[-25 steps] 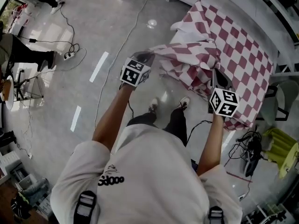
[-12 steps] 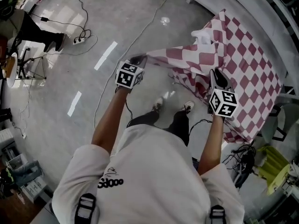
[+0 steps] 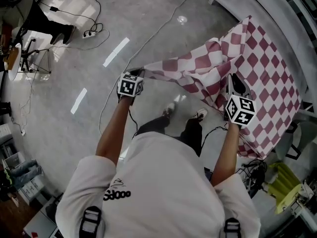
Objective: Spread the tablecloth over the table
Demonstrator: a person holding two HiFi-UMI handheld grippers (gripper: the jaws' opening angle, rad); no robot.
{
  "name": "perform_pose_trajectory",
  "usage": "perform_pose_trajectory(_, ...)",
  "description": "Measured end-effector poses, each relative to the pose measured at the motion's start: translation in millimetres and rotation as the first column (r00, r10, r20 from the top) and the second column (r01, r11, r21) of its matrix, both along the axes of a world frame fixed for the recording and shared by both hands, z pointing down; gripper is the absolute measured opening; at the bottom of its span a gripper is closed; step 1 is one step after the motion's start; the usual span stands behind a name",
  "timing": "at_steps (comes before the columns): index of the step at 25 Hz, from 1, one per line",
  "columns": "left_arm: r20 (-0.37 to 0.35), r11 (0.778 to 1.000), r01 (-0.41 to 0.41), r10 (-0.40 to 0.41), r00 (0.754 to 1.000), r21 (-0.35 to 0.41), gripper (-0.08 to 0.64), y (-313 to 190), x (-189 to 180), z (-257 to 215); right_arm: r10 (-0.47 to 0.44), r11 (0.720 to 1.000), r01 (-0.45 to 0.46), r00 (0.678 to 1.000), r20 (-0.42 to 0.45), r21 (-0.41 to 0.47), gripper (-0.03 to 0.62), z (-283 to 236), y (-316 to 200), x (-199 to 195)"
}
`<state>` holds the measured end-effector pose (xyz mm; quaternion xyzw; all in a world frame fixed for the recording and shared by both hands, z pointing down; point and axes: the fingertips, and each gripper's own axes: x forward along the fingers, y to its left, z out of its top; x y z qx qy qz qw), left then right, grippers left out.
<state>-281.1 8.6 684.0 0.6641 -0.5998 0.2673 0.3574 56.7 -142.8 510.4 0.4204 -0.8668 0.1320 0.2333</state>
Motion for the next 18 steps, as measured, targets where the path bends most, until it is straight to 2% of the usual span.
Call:
perform_pose_trajectory(3, -0.014, 0.998, 0.038, -0.039, 0.999, -0.056, 0.034, 19.2, -6.4, 24.2, -0.007, 1.0, 0.007, 1.0, -0.007, -0.007, 0.078, 4.8, 1.7, -2.9)
perform_pose_trajectory(6, -0.021, 0.995, 0.04, -0.042, 0.999, -0.09, 0.034, 31.1, -2.7, 39.6, -0.015, 1.0, 0.014, 1.0, -0.016, -0.014, 0.078, 8.0, 2.9, -3.2)
perform_pose_trajectory(8, -0.023, 0.995, 0.034, -0.036, 0.999, -0.099, 0.093, 32.6, 1.3, 44.5, -0.016, 1.0, 0.016, 1.0, -0.021, -0.015, 0.078, 8.5, 2.8, -2.1)
perform_pose_trajectory(13, -0.02, 0.996, 0.012, -0.014, 1.0, -0.092, 0.155, 24.3, 5.8, 43.7, -0.011, 1.0, 0.011, 1.0, -0.022, -0.015, 0.079, 7.4, 2.4, 4.5)
perform_pose_trajectory(18, -0.021, 0.998, -0.019, 0.017, 1.0, -0.052, 0.155, 4.0, 12.6, 31.1, 0.009, 1.0, -0.01, 1.0, -0.026, -0.014, 0.078, 6.4, 0.4, 14.6)
